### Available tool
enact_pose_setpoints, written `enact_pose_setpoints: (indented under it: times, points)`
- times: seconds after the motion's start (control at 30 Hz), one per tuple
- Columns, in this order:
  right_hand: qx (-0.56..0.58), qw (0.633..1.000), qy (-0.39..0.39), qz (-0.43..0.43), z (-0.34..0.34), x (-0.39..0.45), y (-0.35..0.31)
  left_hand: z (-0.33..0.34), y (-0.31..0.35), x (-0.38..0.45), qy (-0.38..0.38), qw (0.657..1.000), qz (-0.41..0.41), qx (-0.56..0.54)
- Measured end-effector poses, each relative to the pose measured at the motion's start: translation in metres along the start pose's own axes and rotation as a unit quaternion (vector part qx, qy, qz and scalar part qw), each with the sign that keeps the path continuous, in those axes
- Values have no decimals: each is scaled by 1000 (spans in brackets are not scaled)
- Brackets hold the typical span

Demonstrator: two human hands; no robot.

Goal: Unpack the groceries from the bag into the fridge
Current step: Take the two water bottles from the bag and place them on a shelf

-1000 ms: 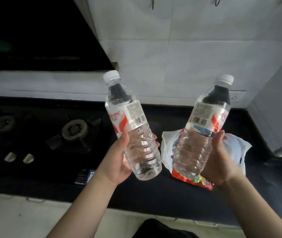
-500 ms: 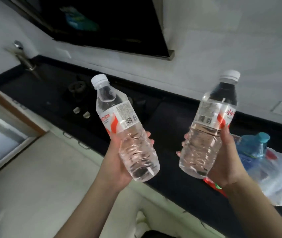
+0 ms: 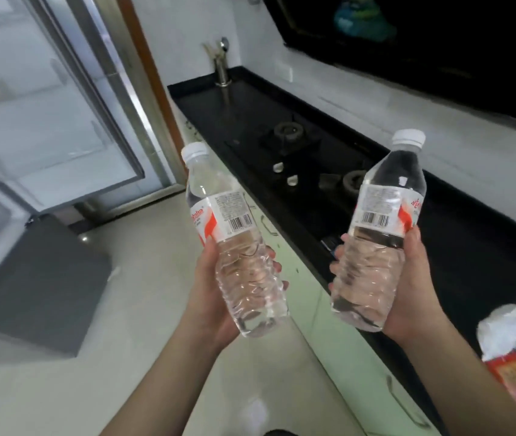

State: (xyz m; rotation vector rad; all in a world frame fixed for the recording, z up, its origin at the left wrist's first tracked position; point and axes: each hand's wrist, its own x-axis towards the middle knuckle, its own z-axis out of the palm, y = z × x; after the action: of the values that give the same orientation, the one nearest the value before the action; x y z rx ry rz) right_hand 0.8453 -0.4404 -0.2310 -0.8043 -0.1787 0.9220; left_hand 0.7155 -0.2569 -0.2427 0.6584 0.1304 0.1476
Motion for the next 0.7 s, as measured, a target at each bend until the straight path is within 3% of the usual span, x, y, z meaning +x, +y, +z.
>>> enact_pose_setpoints:
  times: [0.27, 0.43, 0.7]
  points:
    - [-38, 992, -73, 98, 120, 70, 105, -94, 100, -97, 23, 996, 89, -14]
    - [-22, 966, -183, 183, 185, 103, 168, -139, 144, -155, 60, 988, 139, -20]
    - [-41, 929, -268, 253, 257, 141, 221, -171, 190, -212, 135, 961, 238, -46]
